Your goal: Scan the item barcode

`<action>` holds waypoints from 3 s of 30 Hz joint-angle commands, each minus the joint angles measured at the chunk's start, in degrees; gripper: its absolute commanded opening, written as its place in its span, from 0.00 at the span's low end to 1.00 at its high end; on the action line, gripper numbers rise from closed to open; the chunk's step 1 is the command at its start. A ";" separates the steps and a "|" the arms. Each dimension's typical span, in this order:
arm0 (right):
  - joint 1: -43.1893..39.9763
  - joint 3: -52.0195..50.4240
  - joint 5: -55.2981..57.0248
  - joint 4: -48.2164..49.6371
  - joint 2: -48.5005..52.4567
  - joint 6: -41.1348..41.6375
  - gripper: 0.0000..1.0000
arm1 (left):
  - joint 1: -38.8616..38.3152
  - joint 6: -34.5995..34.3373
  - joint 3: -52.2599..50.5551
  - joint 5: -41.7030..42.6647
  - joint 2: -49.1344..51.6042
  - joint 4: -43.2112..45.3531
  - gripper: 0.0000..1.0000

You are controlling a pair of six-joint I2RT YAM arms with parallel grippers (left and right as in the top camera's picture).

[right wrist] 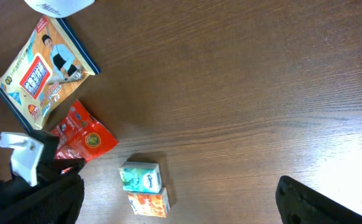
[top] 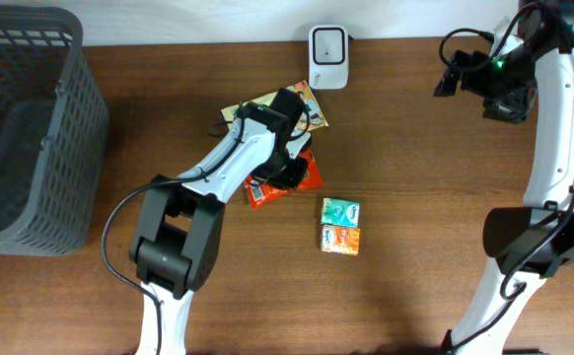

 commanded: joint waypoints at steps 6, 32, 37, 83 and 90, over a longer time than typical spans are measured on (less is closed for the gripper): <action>0.33 -0.09 -0.26 -0.13 0.17 -0.61 0.98 | 0.50 0.04 7.10 0.55 -2.03 -6.84 0.00; 0.33 -0.09 -0.26 -0.17 0.20 -0.61 0.98 | 4.31 -5.84 13.55 -11.96 -8.00 -11.08 0.00; 0.33 -0.09 -0.07 0.11 0.20 -0.59 0.98 | 7.87 -5.84 21.49 -16.41 -10.91 -16.00 0.27; 28.33 -59.82 -22.27 61.83 1.29 2.69 0.94 | 17.86 -5.68 -5.57 -5.18 -10.97 -6.08 0.99; 34.82 -60.52 -14.34 65.70 1.29 9.25 0.59 | 17.88 -5.68 -5.57 -5.18 -10.97 -6.38 0.99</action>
